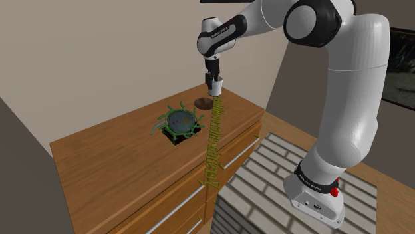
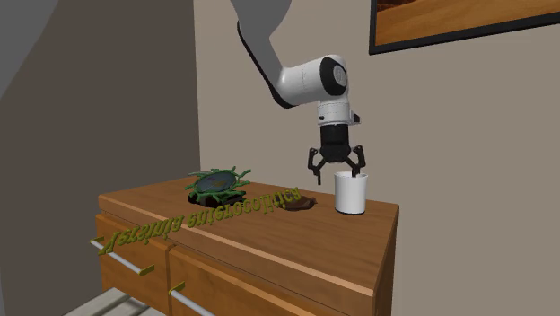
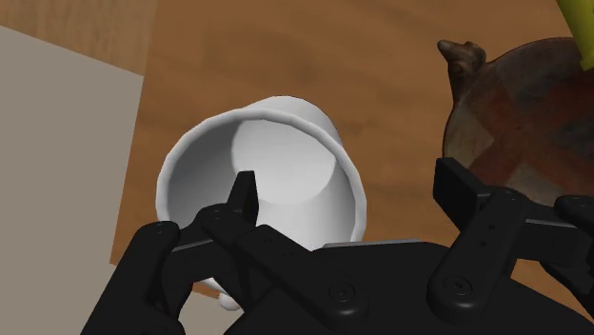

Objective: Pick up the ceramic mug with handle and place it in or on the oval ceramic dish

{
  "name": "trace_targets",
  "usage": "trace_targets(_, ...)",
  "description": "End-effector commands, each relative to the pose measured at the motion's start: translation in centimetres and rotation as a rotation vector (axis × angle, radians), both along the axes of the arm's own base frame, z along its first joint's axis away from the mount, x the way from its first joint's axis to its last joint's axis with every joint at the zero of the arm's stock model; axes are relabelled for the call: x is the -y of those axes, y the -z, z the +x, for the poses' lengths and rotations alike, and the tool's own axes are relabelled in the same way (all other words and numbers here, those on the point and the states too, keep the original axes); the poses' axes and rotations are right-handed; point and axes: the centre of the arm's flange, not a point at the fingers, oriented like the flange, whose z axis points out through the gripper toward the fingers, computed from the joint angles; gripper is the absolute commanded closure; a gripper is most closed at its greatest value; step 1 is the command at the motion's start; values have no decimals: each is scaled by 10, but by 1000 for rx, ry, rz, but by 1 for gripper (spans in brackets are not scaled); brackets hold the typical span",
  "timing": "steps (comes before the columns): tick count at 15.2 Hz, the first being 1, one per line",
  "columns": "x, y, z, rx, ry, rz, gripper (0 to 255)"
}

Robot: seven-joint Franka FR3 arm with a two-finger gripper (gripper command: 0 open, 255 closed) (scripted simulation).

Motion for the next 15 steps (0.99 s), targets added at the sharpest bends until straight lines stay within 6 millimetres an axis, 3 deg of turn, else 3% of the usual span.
trace_targets(1, 0, 4, -1, 1, 0, 0, 0)
trace_targets(7, 0, 4, -1, 1, 0, 0, 0)
trace_targets(8, 0, 4, -1, 1, 0, 0, 255)
trace_targets(15, 0, 4, -1, 1, 0, 0, 255)
